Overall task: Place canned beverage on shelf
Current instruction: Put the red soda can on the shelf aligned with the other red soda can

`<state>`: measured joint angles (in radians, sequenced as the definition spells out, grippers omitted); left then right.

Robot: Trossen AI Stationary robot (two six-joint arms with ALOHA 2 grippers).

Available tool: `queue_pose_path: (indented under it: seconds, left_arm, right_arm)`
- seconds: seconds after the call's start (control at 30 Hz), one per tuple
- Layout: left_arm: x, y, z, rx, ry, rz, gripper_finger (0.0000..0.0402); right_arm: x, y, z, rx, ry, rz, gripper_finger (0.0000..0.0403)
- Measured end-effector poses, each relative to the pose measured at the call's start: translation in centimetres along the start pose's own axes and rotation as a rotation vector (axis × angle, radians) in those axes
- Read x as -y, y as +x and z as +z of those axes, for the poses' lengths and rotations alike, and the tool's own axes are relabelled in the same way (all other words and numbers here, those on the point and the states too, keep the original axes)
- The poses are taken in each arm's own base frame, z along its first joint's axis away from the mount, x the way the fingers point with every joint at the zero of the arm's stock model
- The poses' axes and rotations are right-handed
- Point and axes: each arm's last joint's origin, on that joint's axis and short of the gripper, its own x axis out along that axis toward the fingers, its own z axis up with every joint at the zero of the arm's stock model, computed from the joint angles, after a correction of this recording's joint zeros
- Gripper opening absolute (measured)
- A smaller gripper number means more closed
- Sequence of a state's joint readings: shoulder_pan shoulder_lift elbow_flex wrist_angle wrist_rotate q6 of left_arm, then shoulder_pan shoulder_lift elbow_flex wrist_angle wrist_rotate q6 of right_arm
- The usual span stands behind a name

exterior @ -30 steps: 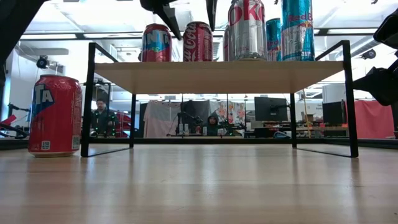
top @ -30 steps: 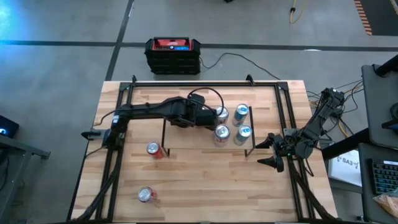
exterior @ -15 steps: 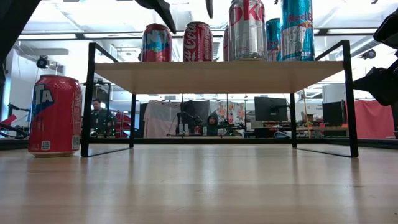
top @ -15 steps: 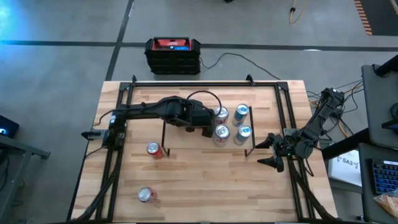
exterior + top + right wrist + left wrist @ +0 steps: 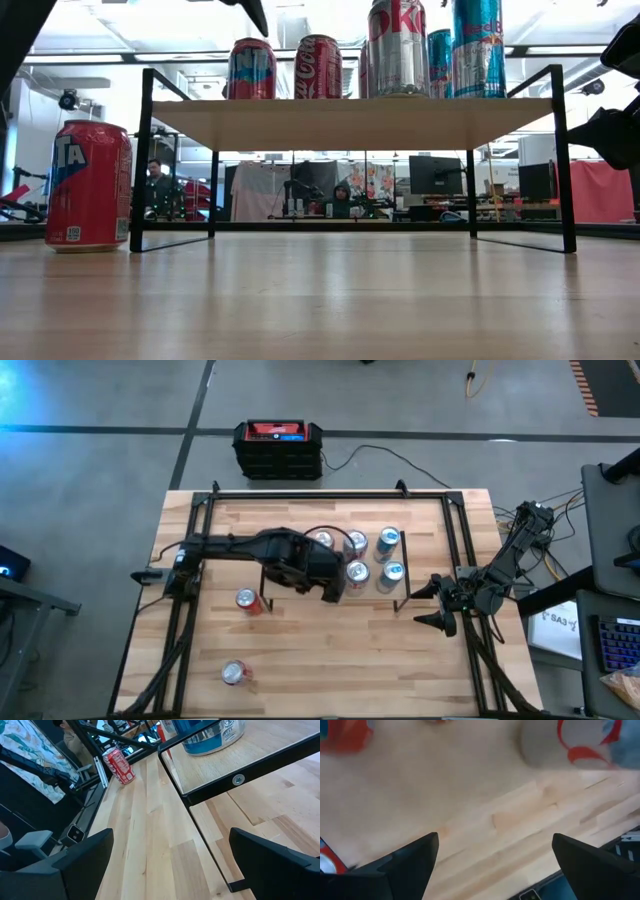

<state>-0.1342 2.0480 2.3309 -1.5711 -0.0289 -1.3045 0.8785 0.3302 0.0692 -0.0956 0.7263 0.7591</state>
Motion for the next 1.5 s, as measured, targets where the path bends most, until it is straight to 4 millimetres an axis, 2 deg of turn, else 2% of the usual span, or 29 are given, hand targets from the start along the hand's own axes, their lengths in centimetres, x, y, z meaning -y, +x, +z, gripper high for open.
queue_pose_path:
  seconds: [0.17, 0.27, 0.47, 0.67, 0.73, 0.9, 1.13, 1.27, 1.5]
  left_arm:
    - [0.2, 0.4, -1.5, -0.077, 0.010, 0.004, 0.0375]
    - [-0.4, 0.6, -2.2, -0.094, 0.023, 0.030, 0.0371]
    - [-3.3, 1.0, -4.0, -0.166, -0.056, 0.126, 0.0354]
    - [-6.6, 0.3, -6.6, -0.388, -0.120, 0.170, 0.0338]
    - [-7.4, 0.1, -7.6, -0.414, -0.129, 0.191, 0.0333]
    - [-9.5, -0.8, -9.5, -0.360, -0.173, 0.221, 0.0320]
    - [-11.3, -1.5, -11.4, -0.150, -0.189, 0.192, 0.0309]
    - [-12.2, -1.2, -12.1, -0.081, -0.201, 0.212, 0.0309]
    - [-13.9, 0.1, -12.1, -0.008, -0.194, 0.261, 0.0309]
  right_arm:
    - [0.0, 0.0, 0.0, 0.000, 0.000, 0.000, 0.0384]
    - [0.0, 0.0, 0.0, 0.000, 0.000, 0.000, 0.0384]
    - [0.0, 0.0, 0.0, 0.000, 0.000, 0.000, 0.0384]
    - [0.0, 0.0, 0.0, 0.000, 0.000, 0.000, 0.0384]
    - [0.0, 0.0, 0.0, 0.000, 0.000, 0.000, 0.0384]
    - [0.0, 0.0, 0.0, 0.000, 0.000, 0.000, 0.0384]
    - [0.0, 0.0, 0.0, 0.000, 0.000, 0.000, 0.0384]
    - [0.0, 0.0, 0.0, 0.000, 0.001, 0.000, 0.0384]
    - [0.0, 0.0, 0.0, 0.000, 0.000, 0.000, 0.0384]
